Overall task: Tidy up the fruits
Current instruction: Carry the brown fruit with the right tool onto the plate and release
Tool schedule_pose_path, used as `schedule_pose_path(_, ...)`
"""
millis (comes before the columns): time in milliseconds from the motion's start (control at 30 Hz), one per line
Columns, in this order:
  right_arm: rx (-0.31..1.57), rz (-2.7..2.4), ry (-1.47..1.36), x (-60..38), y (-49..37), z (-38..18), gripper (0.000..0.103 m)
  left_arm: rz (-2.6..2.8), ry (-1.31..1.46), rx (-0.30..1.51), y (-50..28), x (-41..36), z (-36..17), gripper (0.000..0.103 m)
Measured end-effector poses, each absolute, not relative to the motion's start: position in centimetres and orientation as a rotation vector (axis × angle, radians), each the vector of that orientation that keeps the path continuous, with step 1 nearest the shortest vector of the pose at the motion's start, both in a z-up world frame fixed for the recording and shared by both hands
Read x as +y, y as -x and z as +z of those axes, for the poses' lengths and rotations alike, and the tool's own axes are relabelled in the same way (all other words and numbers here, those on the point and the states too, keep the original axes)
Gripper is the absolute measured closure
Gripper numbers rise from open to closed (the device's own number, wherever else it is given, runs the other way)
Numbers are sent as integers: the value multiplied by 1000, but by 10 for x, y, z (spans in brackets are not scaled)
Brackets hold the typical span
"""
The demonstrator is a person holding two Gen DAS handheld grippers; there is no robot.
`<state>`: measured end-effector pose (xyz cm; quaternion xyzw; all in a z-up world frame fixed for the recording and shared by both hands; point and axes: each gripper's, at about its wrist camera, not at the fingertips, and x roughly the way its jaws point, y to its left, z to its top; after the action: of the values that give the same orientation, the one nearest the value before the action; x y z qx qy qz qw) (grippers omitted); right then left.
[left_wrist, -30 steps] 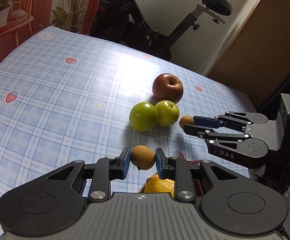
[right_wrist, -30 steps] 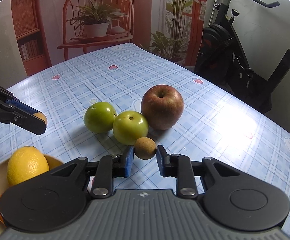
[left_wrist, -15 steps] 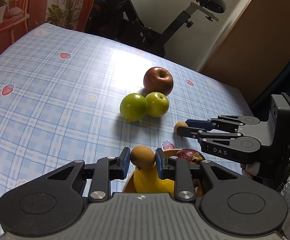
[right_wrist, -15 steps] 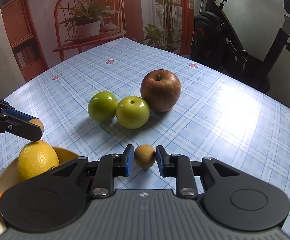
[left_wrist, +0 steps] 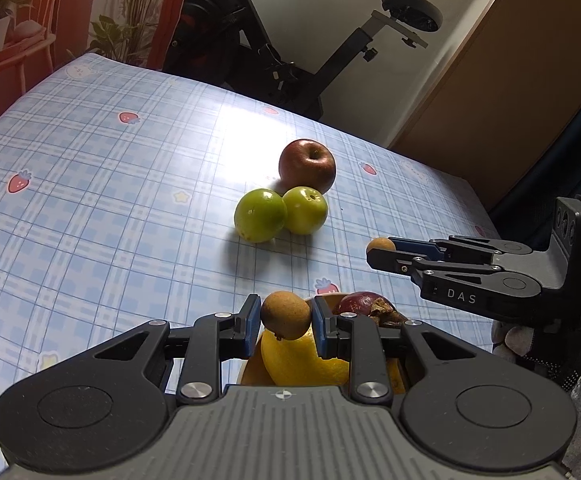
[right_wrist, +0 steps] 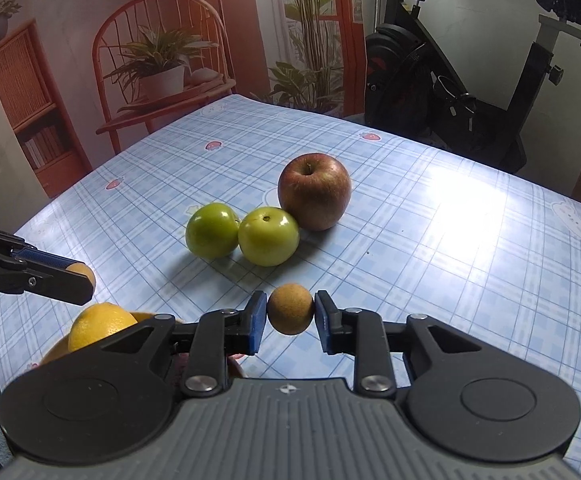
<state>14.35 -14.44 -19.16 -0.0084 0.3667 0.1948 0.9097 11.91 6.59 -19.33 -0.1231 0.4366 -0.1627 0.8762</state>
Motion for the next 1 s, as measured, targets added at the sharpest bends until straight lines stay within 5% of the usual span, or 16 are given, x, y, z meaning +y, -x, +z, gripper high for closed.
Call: schedule_pose_path(1000,651,382,-150,-112,-42,-178,74,-380,177,928,-74,59,-207,74)
